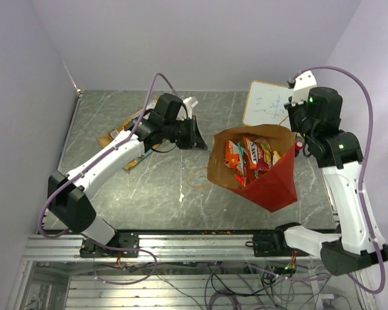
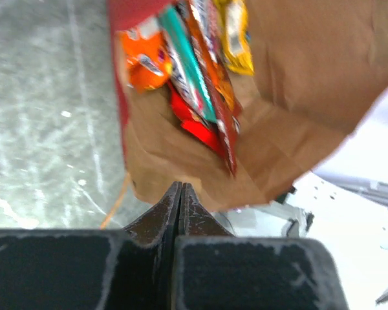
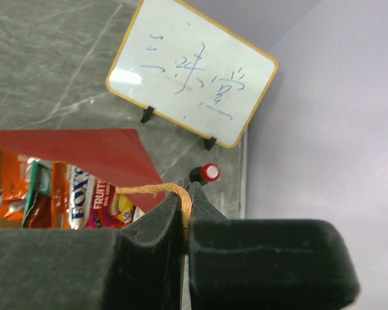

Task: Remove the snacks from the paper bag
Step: Adjust the paper bag at the center of the board, then take out the snack from the paper bag.

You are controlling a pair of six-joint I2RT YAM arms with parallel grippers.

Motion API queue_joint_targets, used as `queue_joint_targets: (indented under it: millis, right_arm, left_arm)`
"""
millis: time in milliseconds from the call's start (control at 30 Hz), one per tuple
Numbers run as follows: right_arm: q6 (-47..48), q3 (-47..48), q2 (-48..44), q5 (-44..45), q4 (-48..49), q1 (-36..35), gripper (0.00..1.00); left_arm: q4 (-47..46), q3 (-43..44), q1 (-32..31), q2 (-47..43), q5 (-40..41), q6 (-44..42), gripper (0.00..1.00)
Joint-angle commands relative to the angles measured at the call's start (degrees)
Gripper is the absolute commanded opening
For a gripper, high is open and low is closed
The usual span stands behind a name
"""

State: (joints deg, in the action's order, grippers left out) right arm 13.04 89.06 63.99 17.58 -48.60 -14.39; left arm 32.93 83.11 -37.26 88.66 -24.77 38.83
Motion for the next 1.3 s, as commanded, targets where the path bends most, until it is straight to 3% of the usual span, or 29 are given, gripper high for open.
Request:
queue_joint_targets:
  millis: [0, 200, 400, 533, 633, 733, 767, 1100, 1267]
  right_arm:
    - [8.32, 5.00, 3.90, 3.13, 9.25, -0.12, 0.00]
    - [3.82, 0.64, 1.61, -9.03, 7.10, -0.13, 0.00]
    - [-15.84, -9.75, -5.27, -20.73, 5.38, -0.12, 0.00]
    - [-21.19, -6.80, -4.40, -19.22, 3.17, -0.12, 0.00]
    - [-23.37, -4.58, -2.60, -24.58, 2.24, -0.12, 0.00]
    - [-26.65, -4.70, -1.73, -26.07, 1.46, -0.18, 0.00]
    - [-27.47, -4.90, -1.79, -26.30, 1.29, -0.12, 0.00]
    - [-28.98, -2.18, -2.58, -20.10, -0.41, -0.12, 0.00]
    - [-30.31, -1.52, -2.55, -17.78, -0.73, -0.16, 0.00]
  left_arm:
    - [-5.06, -2.21, -5.18, -4.43, 0.12, 5.80, 0.07]
    - [-2.14, -3.40, -10.71, -6.53, 4.09, 4.57, 0.09]
    - [-3.17, -6.94, -11.95, -9.50, 5.36, 4.48, 0.41]
    - [-3.85, -8.11, -12.98, -8.38, 5.35, 4.43, 0.58]
    - [-3.83, -6.72, -15.27, -6.76, 6.21, 3.45, 0.68]
    - [-4.24, -4.16, -18.21, -5.60, 8.55, 2.45, 0.94]
    - [-5.31, -3.91, -19.16, -5.59, 9.29, 2.52, 0.98]
    - [-14.82, -3.14, -29.66, -2.58, 23.97, -2.77, 0.94]
    - [-27.77, -7.03, -35.16, 0.18, 30.25, -6.69, 0.93]
